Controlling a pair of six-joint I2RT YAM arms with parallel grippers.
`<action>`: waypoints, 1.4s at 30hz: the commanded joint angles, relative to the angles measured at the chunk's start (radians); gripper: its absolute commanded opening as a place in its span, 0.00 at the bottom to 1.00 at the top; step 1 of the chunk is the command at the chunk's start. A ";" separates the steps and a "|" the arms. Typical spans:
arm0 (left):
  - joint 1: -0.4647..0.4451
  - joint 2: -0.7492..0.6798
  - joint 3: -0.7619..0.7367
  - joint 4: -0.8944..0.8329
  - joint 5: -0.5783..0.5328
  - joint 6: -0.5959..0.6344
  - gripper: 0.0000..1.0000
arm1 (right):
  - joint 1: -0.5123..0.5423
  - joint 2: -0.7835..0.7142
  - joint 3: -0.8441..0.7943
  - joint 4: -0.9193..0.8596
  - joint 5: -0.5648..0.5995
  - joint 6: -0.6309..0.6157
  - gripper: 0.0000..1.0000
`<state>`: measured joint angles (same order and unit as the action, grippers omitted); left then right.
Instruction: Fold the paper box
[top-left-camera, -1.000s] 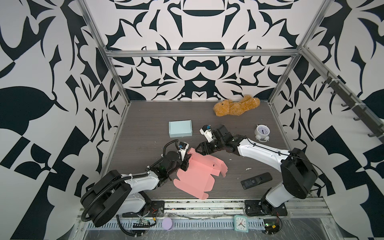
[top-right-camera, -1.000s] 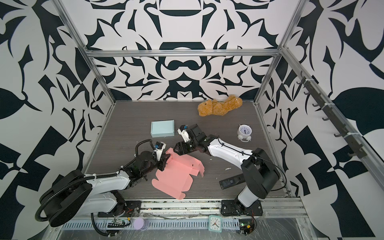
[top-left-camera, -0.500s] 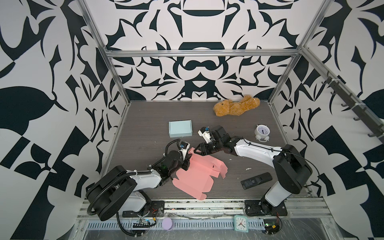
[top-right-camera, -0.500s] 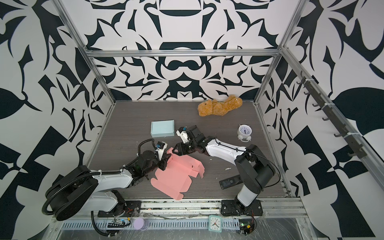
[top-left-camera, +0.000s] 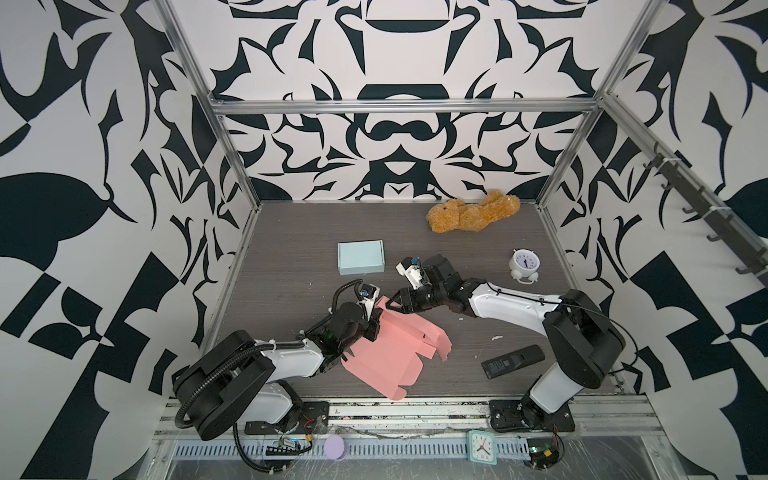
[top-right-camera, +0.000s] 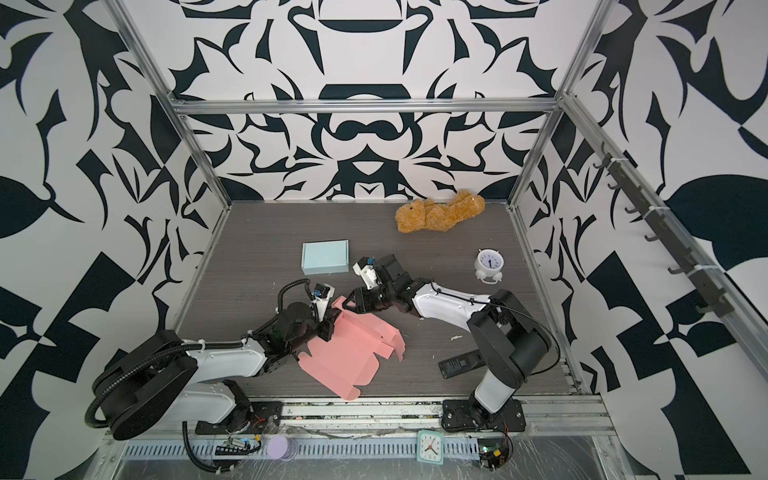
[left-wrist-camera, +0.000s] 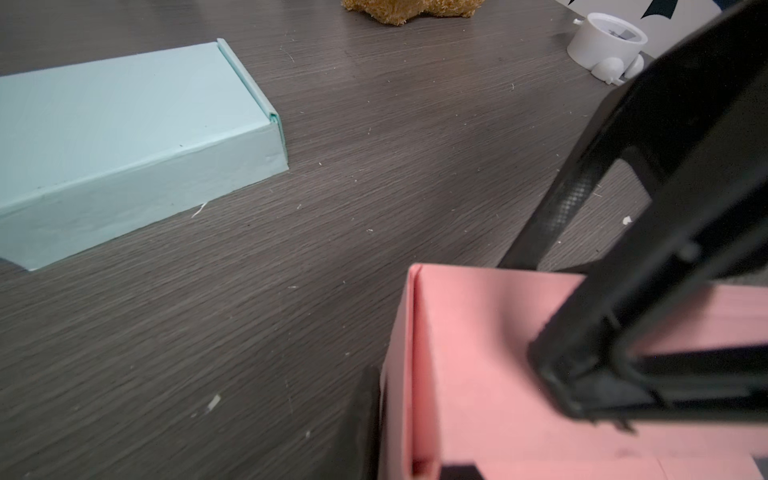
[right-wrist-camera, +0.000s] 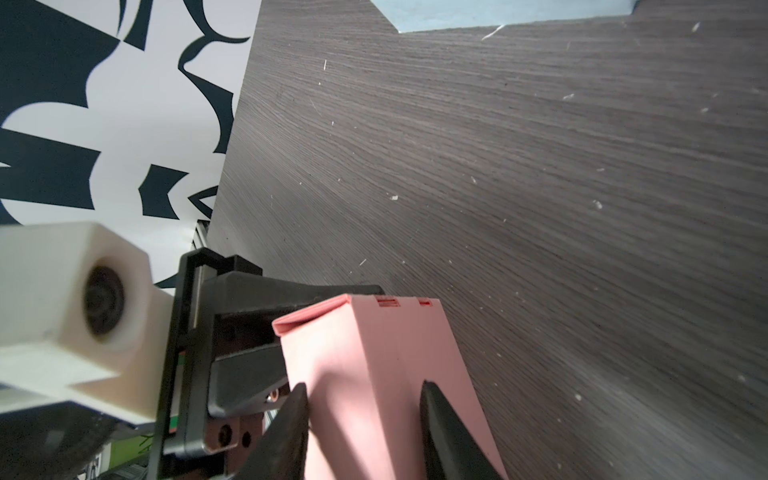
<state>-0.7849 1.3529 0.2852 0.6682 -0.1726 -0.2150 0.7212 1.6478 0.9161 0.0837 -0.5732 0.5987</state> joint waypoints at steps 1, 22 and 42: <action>0.001 0.012 -0.008 0.021 -0.051 -0.010 0.18 | 0.036 -0.025 -0.029 0.023 -0.032 0.058 0.44; -0.005 0.036 -0.053 0.043 -0.075 -0.038 0.27 | 0.058 -0.065 -0.068 0.011 0.057 0.047 0.42; -0.008 0.124 -0.055 0.139 -0.090 -0.038 0.14 | 0.070 -0.143 -0.185 0.124 0.045 0.197 0.41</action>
<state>-0.7971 1.4628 0.2352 0.7712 -0.2298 -0.2382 0.7738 1.5406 0.7597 0.2031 -0.5091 0.7437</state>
